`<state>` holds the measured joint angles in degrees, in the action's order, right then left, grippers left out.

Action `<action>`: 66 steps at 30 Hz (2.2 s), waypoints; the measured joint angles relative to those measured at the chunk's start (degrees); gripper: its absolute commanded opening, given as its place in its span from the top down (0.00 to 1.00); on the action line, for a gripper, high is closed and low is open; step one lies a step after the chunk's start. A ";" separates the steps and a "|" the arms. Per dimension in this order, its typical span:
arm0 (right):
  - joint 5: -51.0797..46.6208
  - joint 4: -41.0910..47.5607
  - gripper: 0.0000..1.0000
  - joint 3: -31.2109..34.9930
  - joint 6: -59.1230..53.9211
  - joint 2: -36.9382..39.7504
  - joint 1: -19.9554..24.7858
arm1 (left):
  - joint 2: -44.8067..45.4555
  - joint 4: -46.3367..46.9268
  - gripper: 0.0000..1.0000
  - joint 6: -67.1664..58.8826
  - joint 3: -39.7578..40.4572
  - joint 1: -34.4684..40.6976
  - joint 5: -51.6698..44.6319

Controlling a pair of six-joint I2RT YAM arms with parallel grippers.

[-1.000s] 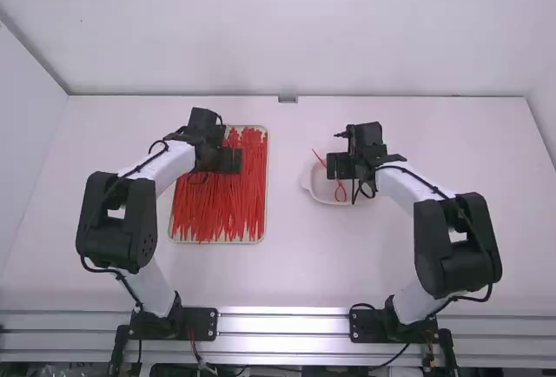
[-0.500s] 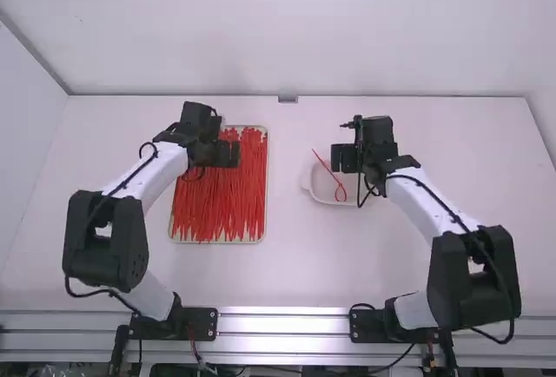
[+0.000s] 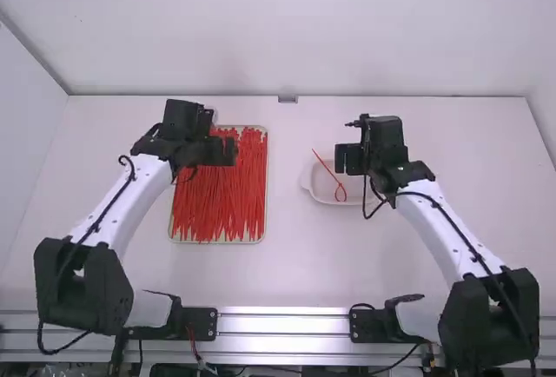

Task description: Fasten the cable tie

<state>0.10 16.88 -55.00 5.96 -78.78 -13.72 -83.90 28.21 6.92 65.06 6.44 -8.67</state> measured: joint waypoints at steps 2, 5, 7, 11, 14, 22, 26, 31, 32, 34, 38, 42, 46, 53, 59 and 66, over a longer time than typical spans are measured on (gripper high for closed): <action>-0.20 0.20 0.02 0.00 -0.20 0.48 -0.92 | 1.86 -0.70 0.01 0.00 -1.66 0.00 -0.28; -1.44 0.31 0.02 0.00 -0.11 0.83 -1.99 | 3.87 -0.98 0.01 -0.04 -3.74 0.02 -0.31; -1.97 0.52 0.01 0.00 -0.17 0.85 -2.40 | 4.61 -1.46 0.01 -0.24 -4.50 0.04 -0.28; -2.67 0.70 0.02 0.00 -0.09 0.85 -3.04 | 7.50 -2.10 0.01 -0.48 -6.43 0.11 -0.31; -2.99 0.68 0.02 0.00 -0.02 0.85 -3.04 | 9.42 -1.90 0.01 -0.48 -6.95 0.15 -0.31; -3.30 1.03 0.02 0.00 -0.13 0.85 -2.93 | 10.10 -1.53 0.01 -0.59 -6.95 0.15 -0.81; -2.40 -0.59 0.06 0.98 -0.79 1.62 -2.01 | 10.67 -2.89 0.05 -1.64 -8.04 -0.44 -1.16; -0.81 -3.82 0.13 4.74 -3.50 5.42 1.73 | 14.10 -6.12 0.12 -4.24 -11.93 -3.87 0.83; -0.68 -4.74 0.14 5.53 -3.96 6.27 2.58 | 15.10 -7.13 0.14 -4.79 -12.83 -4.83 1.57; -0.44 -6.47 0.17 7.17 -4.74 8.02 4.20 | 16.83 -8.76 0.17 -5.40 -14.32 -5.90 3.02; -0.22 -10.10 0.24 10.64 -5.42 11.61 7.72 | 20.65 -12.50 0.24 -5.95 -17.86 -6.38 5.90; -0.26 -14.53 0.33 15.04 -5.57 16.06 12.09 | 25.24 -17.05 0.32 -6.29 -22.43 -6.38 7.48; -0.48 -16.83 0.42 19.76 -5.92 21.40 13.99 | 30.25 -22.14 0.41 -6.38 -27.41 -6.38 7.93; -0.28 -16.74 0.59 29.53 -6.01 30.86 13.84 | 40.24 -28.15 0.58 -6.56 -36.79 -6.38 7.93; -0.31 -16.76 0.73 37.57 -6.08 39.10 13.84 | 48.22 -28.09 0.72 -6.56 -45.09 -6.38 8.04; -0.13 -16.72 0.87 46.40 -6.19 48.00 13.84 | 56.74 -28.09 0.86 -6.56 -53.46 -6.38 8.35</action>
<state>-0.03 0.16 -8.60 -0.23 -30.79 0.12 -27.16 0.12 0.36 11.60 0.05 -0.32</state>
